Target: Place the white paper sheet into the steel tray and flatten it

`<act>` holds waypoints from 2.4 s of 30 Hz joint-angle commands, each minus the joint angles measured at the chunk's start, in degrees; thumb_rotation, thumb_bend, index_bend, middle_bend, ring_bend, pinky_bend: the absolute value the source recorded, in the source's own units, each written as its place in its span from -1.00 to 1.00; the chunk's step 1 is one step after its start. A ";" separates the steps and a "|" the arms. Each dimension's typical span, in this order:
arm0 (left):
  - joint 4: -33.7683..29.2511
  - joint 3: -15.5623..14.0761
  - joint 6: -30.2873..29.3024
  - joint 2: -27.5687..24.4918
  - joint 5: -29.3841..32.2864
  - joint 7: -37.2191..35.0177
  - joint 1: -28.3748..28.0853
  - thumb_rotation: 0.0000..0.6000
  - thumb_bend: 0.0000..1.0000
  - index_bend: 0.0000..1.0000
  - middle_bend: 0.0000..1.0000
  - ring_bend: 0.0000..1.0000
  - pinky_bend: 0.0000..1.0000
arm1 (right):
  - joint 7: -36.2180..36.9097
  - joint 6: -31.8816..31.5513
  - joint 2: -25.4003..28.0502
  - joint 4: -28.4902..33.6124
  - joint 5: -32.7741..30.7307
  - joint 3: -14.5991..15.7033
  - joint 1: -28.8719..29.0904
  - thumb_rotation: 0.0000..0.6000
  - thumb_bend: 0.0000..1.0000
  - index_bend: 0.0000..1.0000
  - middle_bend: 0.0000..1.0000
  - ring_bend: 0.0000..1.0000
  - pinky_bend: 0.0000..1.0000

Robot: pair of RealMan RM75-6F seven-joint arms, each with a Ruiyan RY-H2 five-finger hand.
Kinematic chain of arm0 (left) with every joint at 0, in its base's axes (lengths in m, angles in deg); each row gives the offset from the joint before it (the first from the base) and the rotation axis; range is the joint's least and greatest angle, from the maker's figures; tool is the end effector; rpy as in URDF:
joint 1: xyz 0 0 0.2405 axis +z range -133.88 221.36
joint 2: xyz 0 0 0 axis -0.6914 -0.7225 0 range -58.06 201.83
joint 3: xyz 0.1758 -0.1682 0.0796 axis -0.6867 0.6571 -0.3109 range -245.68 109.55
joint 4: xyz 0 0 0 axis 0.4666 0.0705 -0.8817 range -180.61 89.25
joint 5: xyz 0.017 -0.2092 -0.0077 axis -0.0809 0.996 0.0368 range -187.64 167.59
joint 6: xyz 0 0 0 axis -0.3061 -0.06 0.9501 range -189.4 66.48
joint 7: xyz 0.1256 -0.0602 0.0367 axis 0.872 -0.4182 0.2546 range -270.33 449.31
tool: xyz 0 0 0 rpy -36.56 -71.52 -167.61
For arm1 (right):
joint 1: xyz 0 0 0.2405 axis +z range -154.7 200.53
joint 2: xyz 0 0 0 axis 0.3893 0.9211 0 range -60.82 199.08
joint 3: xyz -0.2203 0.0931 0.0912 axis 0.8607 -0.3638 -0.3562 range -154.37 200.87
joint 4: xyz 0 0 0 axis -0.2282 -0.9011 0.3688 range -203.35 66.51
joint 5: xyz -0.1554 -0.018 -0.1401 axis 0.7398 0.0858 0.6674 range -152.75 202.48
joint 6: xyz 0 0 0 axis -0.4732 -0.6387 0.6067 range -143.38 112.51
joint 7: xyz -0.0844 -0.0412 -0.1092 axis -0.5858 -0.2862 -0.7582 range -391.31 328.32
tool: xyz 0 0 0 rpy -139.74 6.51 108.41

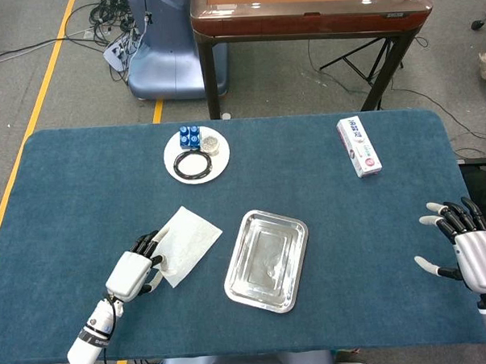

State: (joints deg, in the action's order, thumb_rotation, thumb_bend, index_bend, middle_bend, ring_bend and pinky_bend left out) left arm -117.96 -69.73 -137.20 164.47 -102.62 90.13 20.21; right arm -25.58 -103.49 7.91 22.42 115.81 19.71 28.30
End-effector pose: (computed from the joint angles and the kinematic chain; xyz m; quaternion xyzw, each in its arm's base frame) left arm -0.2346 0.2467 -0.0137 -0.7201 -0.3465 -0.4467 0.4023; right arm -0.3023 -0.1861 0.1810 0.6045 -0.3554 0.4337 0.5658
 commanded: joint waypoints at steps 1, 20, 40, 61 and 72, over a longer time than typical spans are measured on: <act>-4.90 0.28 -1.56 -2.41 0.17 2.38 1.04 1.00 -0.13 0.12 -1.00 -1.00 -0.76 | -0.05 -0.08 0.01 0.06 0.12 0.05 -0.03 1.00 -1.00 -0.32 -0.54 -0.72 -0.99; -23.81 1.55 -4.26 -7.87 -4.81 8.93 0.87 1.00 -0.08 0.32 -1.00 -1.00 -0.76 | -0.65 0.44 -0.30 0.03 0.19 0.19 0.20 1.00 -1.00 -0.32 -0.54 -0.72 -0.99; -37.48 7.98 3.36 -8.25 -5.16 18.98 -6.45 1.00 -0.08 0.33 -1.00 -1.00 -0.75 | 0.73 0.00 0.31 0.08 0.06 -0.02 0.06 1.00 -1.00 -0.32 -0.54 -0.72 -0.99; -39.22 8.86 8.91 -3.44 -4.52 19.70 -11.63 1.00 -0.10 0.32 -1.00 -1.00 -0.76 | 1.03 -0.24 0.51 0.04 -0.05 -0.15 -0.04 1.00 -1.00 -0.32 -0.54 -0.72 -0.99; -37.05 7.94 8.79 -1.23 -3.69 18.24 -12.15 1.00 -0.10 0.32 -1.00 -1.00 -0.76 | 1.11 -0.22 0.57 0.06 -0.04 -0.17 -0.04 1.00 -1.00 -0.32 -0.54 -0.72 -0.99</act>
State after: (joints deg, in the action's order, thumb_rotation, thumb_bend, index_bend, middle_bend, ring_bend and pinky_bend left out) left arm -155.54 -61.44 -128.43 162.94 -106.48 108.67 8.03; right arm -24.48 -103.72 8.48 22.49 115.76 19.54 28.25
